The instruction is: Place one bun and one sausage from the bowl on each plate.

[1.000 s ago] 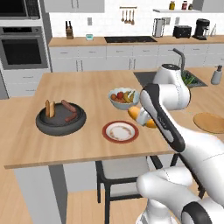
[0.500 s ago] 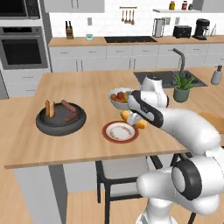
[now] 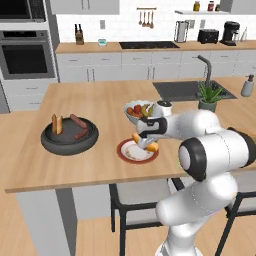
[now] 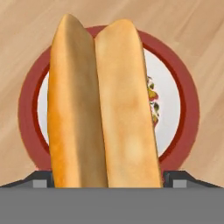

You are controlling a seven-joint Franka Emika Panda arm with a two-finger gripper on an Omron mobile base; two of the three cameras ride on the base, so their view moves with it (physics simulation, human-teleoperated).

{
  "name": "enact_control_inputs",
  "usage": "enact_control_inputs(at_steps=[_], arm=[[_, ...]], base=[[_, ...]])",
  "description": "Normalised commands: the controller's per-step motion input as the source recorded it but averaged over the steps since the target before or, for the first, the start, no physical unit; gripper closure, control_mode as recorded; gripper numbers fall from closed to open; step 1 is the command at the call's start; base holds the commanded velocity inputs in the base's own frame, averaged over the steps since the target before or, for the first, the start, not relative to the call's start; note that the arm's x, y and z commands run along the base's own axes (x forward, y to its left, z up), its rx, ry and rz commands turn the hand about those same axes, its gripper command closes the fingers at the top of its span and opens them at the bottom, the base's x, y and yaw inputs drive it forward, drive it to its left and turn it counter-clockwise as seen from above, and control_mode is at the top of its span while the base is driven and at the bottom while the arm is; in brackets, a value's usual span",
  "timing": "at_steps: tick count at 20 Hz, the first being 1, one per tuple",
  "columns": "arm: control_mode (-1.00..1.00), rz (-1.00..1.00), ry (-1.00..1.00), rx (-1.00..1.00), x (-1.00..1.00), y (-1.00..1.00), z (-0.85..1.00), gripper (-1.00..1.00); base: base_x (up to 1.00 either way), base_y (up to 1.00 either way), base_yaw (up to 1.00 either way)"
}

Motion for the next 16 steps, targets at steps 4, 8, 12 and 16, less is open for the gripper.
enact_control_inputs(at_steps=[4, 8, 12, 16], arm=[[-1.00, 0.00, -0.03, 0.00, 0.56, 0.01, -0.39, 1.00], [-1.00, 0.00, 0.00, 0.00, 0.42, 0.06, -0.44, -1.00], [-1.00, 0.00, -0.04, 0.00, 0.08, 0.01, -0.09, -1.00], [-1.00, -0.03, -0.06, 0.00, -0.17, 0.15, 0.35, -1.00]], base=[[0.00, 0.00, 0.00], [0.00, 0.00, 0.00], [0.00, 0.00, 0.00], [0.00, 0.00, 0.00]])
